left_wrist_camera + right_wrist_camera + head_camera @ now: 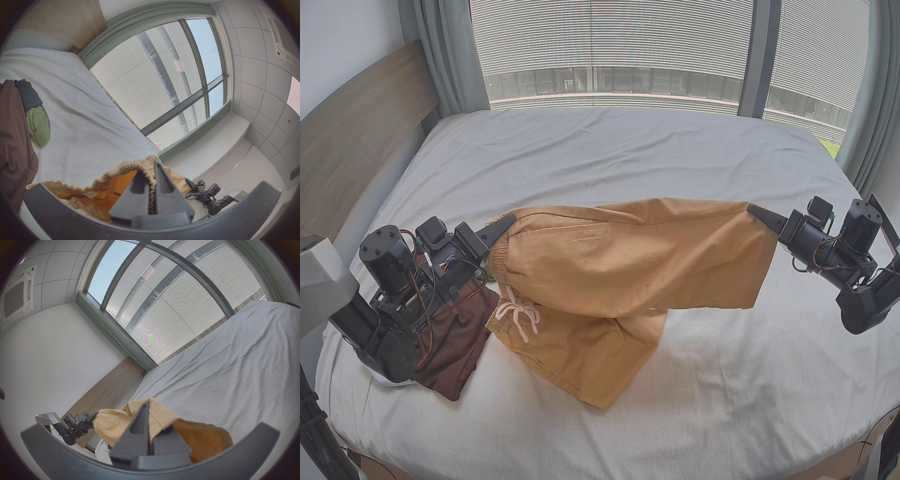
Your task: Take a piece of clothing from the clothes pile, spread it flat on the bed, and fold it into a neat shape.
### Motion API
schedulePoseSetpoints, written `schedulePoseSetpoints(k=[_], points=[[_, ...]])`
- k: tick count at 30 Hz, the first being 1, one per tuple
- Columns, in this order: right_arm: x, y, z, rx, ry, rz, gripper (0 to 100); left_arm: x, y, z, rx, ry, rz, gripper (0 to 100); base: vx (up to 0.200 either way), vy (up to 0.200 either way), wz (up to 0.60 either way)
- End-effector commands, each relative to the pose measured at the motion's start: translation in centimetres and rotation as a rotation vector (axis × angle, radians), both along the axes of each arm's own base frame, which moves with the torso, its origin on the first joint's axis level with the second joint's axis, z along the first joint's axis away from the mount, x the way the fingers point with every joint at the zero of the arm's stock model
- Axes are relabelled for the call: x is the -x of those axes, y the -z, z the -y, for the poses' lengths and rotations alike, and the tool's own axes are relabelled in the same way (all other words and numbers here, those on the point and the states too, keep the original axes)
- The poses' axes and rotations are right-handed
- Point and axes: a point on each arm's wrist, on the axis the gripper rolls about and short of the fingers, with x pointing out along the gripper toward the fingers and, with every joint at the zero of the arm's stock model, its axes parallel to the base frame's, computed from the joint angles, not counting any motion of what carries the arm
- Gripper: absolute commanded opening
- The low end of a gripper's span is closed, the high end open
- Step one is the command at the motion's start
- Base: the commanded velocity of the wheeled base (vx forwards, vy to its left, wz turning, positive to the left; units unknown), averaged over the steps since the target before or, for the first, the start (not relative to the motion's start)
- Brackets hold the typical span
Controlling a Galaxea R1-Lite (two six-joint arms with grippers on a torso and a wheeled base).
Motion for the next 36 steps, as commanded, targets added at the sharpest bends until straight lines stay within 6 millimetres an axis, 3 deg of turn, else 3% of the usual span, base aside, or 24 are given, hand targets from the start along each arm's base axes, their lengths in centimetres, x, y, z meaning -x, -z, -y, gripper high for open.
schedulePoseSetpoints(k=[1,8,16,25,36], points=[[-1.7,1.6,-0.1,0.003,0.000,-0.033,0,-0.1,-0.1,-0.3,-0.002,-0.033,0.008,0,0.000,0.000,0.00],[-3.0,2.6,0.8,0.003,0.029,-0.041,0,-0.9,-0.3,-1.4,-0.008,-0.075,0.029,0,0.000,0.000,0.00],[-3.0,2.5,1.2,0.003,0.039,-0.036,0,-1.2,0.1,-1.9,-0.010,-0.090,0.020,0,0.000,0.000,0.00],[-3.3,2.0,0.3,0.001,0.017,-0.012,0,-2.3,-0.2,-1.6,-0.003,-0.085,0.046,0,0.000,0.000,0.00],[-6.0,1.7,-0.5,0.000,0.000,0.008,0,-4.7,0.6,-1.2,0.003,-0.088,0.065,0,0.000,0.000,0.00]])
